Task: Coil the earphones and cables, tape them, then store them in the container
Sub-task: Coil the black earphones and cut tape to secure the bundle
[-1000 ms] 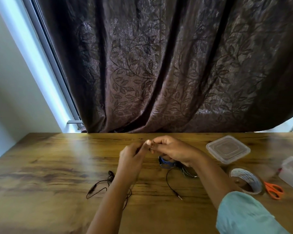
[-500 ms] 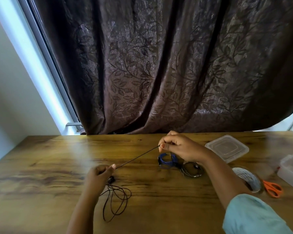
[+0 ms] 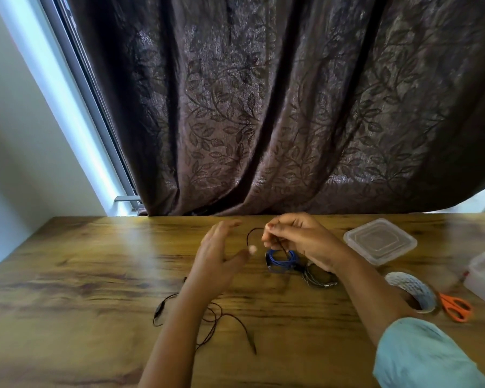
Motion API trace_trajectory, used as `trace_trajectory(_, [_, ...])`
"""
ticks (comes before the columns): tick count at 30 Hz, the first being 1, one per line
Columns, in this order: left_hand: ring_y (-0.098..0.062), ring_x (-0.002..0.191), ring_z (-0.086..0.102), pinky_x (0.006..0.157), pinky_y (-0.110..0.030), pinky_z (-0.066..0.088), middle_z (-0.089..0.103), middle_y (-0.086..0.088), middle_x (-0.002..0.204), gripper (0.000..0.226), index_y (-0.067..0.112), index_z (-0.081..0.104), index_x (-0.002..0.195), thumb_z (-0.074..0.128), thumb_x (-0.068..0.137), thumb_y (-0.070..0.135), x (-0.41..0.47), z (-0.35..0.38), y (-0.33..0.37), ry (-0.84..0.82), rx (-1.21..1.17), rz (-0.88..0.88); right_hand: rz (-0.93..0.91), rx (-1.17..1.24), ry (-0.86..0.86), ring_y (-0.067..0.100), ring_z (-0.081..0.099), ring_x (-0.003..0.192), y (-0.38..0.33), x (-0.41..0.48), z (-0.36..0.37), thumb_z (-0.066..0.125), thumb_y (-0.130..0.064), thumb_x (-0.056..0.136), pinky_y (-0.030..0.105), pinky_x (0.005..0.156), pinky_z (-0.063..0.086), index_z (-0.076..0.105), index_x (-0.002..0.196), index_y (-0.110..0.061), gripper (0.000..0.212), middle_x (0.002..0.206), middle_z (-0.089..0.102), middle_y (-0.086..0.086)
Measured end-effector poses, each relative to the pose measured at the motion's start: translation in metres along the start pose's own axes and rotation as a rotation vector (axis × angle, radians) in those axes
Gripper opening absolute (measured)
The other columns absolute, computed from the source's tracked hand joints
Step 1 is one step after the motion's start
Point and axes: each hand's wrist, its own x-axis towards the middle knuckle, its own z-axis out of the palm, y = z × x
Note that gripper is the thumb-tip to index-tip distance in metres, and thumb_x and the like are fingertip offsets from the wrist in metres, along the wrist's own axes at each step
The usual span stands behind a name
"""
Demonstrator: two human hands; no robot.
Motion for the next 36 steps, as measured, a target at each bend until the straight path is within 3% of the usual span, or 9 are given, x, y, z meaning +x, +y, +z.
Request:
trace_trajectory(2, [-0.001,0.11,0.05,0.092,-0.02,0.044,0.055,0.011,0.121,0.042,0.02,0.051,0.125,0.064,0.086,0.021,0.005,0.011,0.012,-0.078,-0.058,0.107,-0.015,-0.015,-0.02,0.011,0.066,0.076,0.001,-0.001,0.005,0.06,-0.011,0.09,0.021,0.074,0.052,0.072,0.083,-0.014,0.013,0.074,0.07,0.0])
trace_trajectory(6, [-0.008,0.062,0.052,0.056,-0.021,0.042,0.057,0.01,0.071,0.006,0.02,0.062,0.091,0.057,0.091,0.017,0.007,0.017,0.01,-0.137,-0.246,0.042,-0.016,0.01,0.023,0.012,0.065,0.072,0.001,-0.002,0.0,0.06,-0.002,0.089,0.021,0.066,0.055,0.071,0.089,-0.009,0.013,0.075,0.068,0.005])
trace_trajectory(11, [-0.01,0.05,0.036,0.047,-0.022,0.031,0.043,0.005,0.058,0.021,0.016,0.06,0.08,0.05,0.092,0.029,0.002,-0.006,-0.011,-0.152,-0.535,-0.268,-0.029,-0.02,0.195,0.004,0.04,0.048,0.01,-0.004,-0.017,0.05,-0.003,0.095,0.016,0.043,0.033,0.071,0.091,-0.014,0.024,0.083,0.07,-0.004])
trace_trajectory(15, [-0.004,0.038,0.034,0.039,-0.016,0.027,0.042,0.004,0.053,0.022,0.011,0.06,0.08,0.056,0.089,0.031,-0.004,-0.019,-0.007,-0.289,-1.129,-0.32,-0.057,-0.106,0.287,0.006,0.038,0.048,0.011,0.0,-0.016,0.051,-0.007,0.096,0.019,0.044,0.031,0.069,0.1,-0.021,0.022,0.084,0.071,-0.001])
trace_trajectory(18, [-0.004,0.044,0.052,0.04,-0.015,0.043,0.054,0.003,0.059,0.013,0.01,0.063,0.09,0.061,0.087,0.022,-0.002,-0.014,0.017,-0.201,-1.462,-0.264,-0.07,-0.248,0.345,0.014,0.045,0.051,0.018,0.007,0.004,0.052,-0.016,0.097,0.026,0.048,0.037,0.069,0.09,-0.03,0.023,0.073,0.069,-0.005])
trace_trajectory(21, [-0.013,0.076,0.071,0.063,-0.022,0.059,0.072,-0.006,0.084,0.026,0.007,0.061,0.107,0.038,0.097,0.013,0.011,-0.011,0.033,0.081,-1.589,-0.275,-0.058,-0.416,0.257,0.011,0.049,0.053,0.027,0.007,0.034,0.048,-0.027,0.098,0.029,0.054,0.039,0.066,0.087,-0.031,0.021,0.059,0.058,-0.006])
trace_trajectory(25, [-0.018,0.111,0.063,0.089,-0.029,0.054,0.067,-0.01,0.117,0.027,0.008,0.054,0.12,0.035,0.1,0.011,0.022,-0.008,0.019,0.382,-1.493,-0.301,-0.026,-0.554,0.075,0.01,0.044,0.05,0.037,-0.001,0.065,0.044,-0.033,0.099,0.03,0.05,0.033,0.063,0.09,-0.03,0.022,0.056,0.049,-0.008])
trace_trajectory(30, [-0.005,0.103,0.06,0.095,-0.023,0.045,0.068,0.004,0.107,0.026,0.019,0.064,0.104,0.042,0.098,0.008,0.014,-0.01,-0.013,0.528,-0.797,-0.302,0.004,-0.772,-0.089,-0.002,0.052,0.056,0.026,-0.017,0.058,0.043,-0.034,0.1,0.022,0.052,0.037,0.066,0.088,-0.025,0.027,0.064,0.053,-0.014])
trace_trajectory(36, [-0.007,0.099,0.064,0.095,-0.031,0.048,0.071,0.004,0.1,0.025,0.024,0.067,0.098,0.048,0.095,0.009,0.001,-0.043,-0.033,0.069,-0.213,-0.202,-0.008,-0.74,-0.075,-0.009,0.05,0.053,-0.01,-0.036,0.022,0.049,-0.032,0.098,0.012,0.049,0.032,0.066,0.085,-0.027,0.022,0.062,0.058,-0.027])
